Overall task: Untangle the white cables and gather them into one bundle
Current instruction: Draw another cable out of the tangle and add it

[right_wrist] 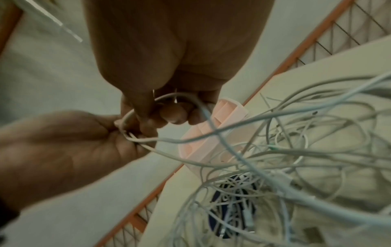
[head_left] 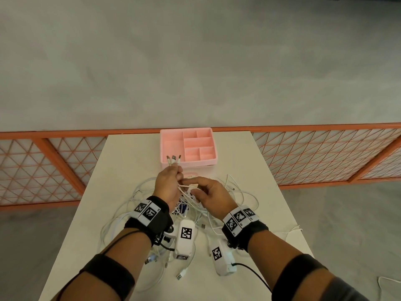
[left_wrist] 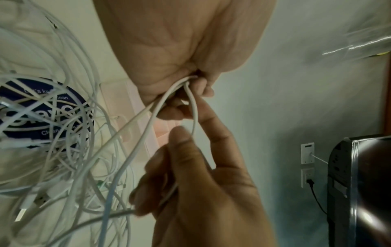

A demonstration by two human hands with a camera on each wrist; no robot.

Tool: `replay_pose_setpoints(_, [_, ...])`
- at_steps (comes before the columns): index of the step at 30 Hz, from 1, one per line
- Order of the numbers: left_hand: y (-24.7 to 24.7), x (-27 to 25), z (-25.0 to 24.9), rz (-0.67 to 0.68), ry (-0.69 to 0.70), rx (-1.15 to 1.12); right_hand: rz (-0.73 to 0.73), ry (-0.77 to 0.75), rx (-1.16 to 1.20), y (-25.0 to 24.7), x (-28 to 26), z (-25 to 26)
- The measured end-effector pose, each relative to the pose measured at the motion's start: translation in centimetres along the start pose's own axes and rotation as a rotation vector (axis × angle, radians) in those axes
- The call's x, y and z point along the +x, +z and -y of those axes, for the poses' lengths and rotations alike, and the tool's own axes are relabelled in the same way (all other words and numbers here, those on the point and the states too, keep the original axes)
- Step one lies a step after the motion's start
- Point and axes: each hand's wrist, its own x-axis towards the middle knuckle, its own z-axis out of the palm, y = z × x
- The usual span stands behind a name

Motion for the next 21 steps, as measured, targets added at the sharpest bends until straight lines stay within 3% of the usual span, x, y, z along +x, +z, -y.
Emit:
replay_pose_setpoints(2, [0.0, 0.1, -0.1, -0.049, 0.042, -0.043, 0.035, -0.043, -0.163, -0.2, -0.4, -0.4])
replay_pose_setpoints(4, [-0.2, 0.3, -0.4, -0.086, 0.068, -0.105, -0.02, -0.022, -0.277, -0.8, -0.7, -0.8])
replay_pose_setpoints(6, [-0.7, 0.5, -0.7, -0.08, 0.05, -0.13, -0.05, 0.022, -0.329, -1.8, -1.0, -1.6])
replay_pose_setpoints(9, [-1.4, 0.5, -1.2, -0.035, 0.044, -0.095, 0.034, 0.075, -0.526, -3.1, -1.1, -3.2])
replay_pose_setpoints(14, [-2.1, 0.4, -2.0, -0.027, 0.069, -0.033, -0.066, 0.389, -0.753, -5.7, -2.1, -6.4])
replay_pose_setpoints(17, [-2.3, 0.4, -2.2, -0.026, 0.124, 0.04, -0.059, 0.493, -0.681, -7.4, -1.9, -5.7])
replay_pose_setpoints(21, [-1.4, 0.1, -1.5, 0.051, 0.192, 0.136, -0.063, 0.378, -0.38, -8.3, -0.2, -1.4])
